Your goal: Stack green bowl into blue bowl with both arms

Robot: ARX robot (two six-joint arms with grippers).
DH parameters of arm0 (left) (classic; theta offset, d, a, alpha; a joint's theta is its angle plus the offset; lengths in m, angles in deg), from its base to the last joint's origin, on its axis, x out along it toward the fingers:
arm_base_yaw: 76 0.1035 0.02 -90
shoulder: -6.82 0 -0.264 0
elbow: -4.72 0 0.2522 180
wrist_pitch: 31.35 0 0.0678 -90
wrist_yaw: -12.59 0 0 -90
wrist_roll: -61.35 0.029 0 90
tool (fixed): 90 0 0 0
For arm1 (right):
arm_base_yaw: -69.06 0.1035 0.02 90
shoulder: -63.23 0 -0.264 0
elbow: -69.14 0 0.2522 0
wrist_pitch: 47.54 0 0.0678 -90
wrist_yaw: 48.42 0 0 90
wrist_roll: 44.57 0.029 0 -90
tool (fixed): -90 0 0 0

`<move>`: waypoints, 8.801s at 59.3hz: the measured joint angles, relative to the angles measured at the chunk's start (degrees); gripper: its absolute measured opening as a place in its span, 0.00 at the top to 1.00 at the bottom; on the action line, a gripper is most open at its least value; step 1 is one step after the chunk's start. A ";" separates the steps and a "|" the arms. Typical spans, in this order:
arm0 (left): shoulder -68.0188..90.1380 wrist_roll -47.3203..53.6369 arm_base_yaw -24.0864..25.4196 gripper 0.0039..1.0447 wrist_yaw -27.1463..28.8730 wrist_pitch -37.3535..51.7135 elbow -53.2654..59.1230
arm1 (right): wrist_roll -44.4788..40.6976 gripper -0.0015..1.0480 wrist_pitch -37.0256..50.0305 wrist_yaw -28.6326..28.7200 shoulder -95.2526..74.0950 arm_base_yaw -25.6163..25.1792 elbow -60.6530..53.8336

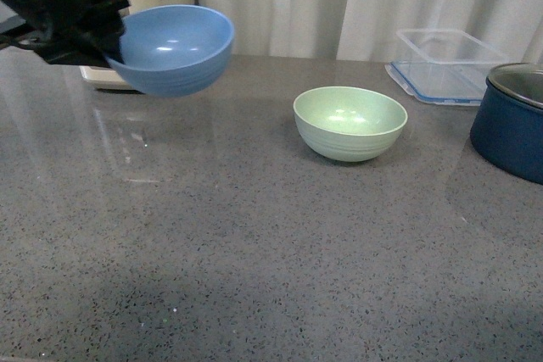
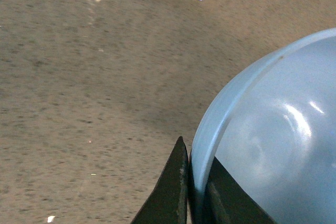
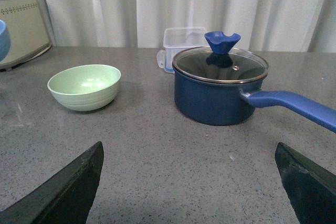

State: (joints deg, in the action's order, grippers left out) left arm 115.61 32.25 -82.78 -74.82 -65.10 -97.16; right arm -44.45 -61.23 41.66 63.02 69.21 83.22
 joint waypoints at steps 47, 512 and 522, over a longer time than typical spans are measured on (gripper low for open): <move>10.40 -0.98 -5.18 0.97 -1.22 -0.22 -3.67 | 0.00 0.10 0.00 -0.02 0.00 0.00 0.00; -108.61 28.81 6.69 0.06 -2.45 20.02 86.90 | 12.28 0.75 -20.83 -11.82 -125.79 26.93 106.84; -108.61 28.81 6.67 0.06 -2.45 20.02 86.90 | 13.64 0.41 -18.49 -7.21 -120.76 26.16 101.57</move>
State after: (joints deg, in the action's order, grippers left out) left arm 7.00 61.06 -76.12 -77.27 -45.08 -10.26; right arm -30.81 -79.72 34.45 -57.74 95.37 184.79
